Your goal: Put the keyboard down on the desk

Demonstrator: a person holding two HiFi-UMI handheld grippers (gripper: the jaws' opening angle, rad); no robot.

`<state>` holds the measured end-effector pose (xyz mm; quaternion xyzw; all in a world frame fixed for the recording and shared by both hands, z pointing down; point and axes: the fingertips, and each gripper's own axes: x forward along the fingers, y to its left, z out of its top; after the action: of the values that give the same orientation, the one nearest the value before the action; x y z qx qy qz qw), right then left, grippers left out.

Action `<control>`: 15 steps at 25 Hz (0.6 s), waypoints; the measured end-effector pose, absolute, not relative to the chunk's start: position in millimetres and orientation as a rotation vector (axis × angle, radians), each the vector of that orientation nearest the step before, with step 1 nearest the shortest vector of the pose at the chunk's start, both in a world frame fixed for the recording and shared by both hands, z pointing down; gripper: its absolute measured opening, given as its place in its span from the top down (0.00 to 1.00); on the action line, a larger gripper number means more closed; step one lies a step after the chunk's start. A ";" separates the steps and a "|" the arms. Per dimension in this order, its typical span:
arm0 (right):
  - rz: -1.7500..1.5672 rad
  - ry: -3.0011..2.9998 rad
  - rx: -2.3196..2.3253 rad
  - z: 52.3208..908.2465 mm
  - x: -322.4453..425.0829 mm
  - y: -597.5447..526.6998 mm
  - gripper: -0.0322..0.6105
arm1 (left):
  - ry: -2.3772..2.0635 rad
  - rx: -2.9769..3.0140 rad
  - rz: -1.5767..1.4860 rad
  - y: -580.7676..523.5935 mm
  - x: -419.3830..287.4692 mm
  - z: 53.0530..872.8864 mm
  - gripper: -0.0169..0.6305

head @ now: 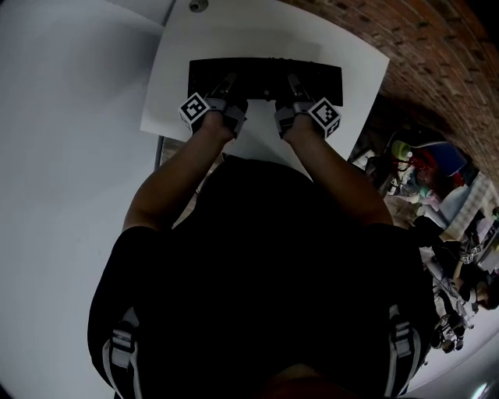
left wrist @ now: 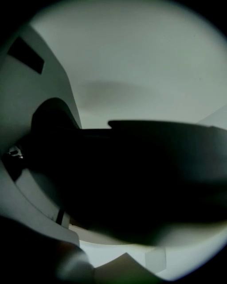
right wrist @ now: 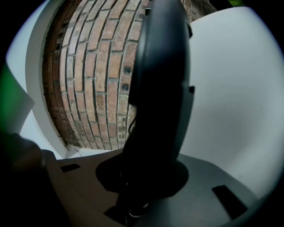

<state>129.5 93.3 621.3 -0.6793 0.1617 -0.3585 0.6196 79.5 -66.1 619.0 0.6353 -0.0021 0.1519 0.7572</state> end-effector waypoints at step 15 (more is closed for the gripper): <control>-0.870 0.309 -1.556 659.8 130.5 100.4 0.78 | -0.063 1.378 0.410 -60.1 82.3 656.4 0.85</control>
<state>130.5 100.4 659.8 -0.6763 0.1343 -0.3781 0.6178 82.3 -60.1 656.4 0.6312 -0.0287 0.1879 0.7520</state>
